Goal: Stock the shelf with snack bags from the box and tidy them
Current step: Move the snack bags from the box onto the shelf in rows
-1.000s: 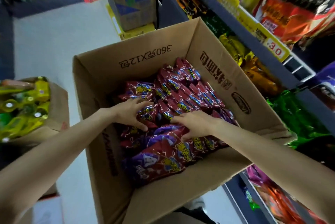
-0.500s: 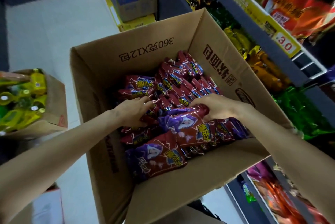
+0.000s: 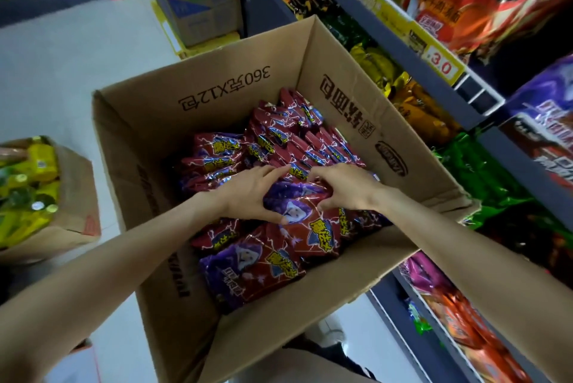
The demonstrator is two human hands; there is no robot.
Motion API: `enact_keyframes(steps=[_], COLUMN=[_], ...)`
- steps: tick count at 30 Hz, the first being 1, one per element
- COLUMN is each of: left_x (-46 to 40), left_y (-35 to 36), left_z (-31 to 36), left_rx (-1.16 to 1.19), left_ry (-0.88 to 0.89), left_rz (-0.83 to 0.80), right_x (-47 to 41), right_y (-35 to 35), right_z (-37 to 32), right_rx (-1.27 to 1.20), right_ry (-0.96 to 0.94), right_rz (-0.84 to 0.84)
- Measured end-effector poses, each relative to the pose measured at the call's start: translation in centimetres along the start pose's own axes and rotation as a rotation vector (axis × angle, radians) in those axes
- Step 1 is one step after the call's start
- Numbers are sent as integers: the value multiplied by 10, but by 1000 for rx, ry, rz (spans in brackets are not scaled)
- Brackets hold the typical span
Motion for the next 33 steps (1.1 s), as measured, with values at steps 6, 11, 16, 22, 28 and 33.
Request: enact_keyframes(steps=[6,11,16,22,28,33], left_x=[-19,-12,-16,-61,-123,-181], left_y=[-8,-63,-120,-138,-132,-137], left_z=[30,48,107,219,298,307], left_rx=[161,501,878,983,1061,1054], left_ry=[95,100,194,386,454,416], left_rz=[140,442,580,480,305,287], right_x=[30,99,163,206,288,367], right_y=[-45,-97,-107,-109,-106,-95], right_z=[-14,6,29,52,100,123], right_rx=[105,-316,-903,-903,-868,-866], right_ry=[-81,35,165,345,593,756], right_rz=[297,812,1000,1238,1473,1689])
Point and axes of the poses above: each hand's wrist, its own x-axis away from the middle knuckle, its own y-axis out of the palm, z = x × y, the point moved 2 cm from there along -x, towards the middle knuckle, and after that the axes turned 6 degrees about z, right-handed, at the moved point
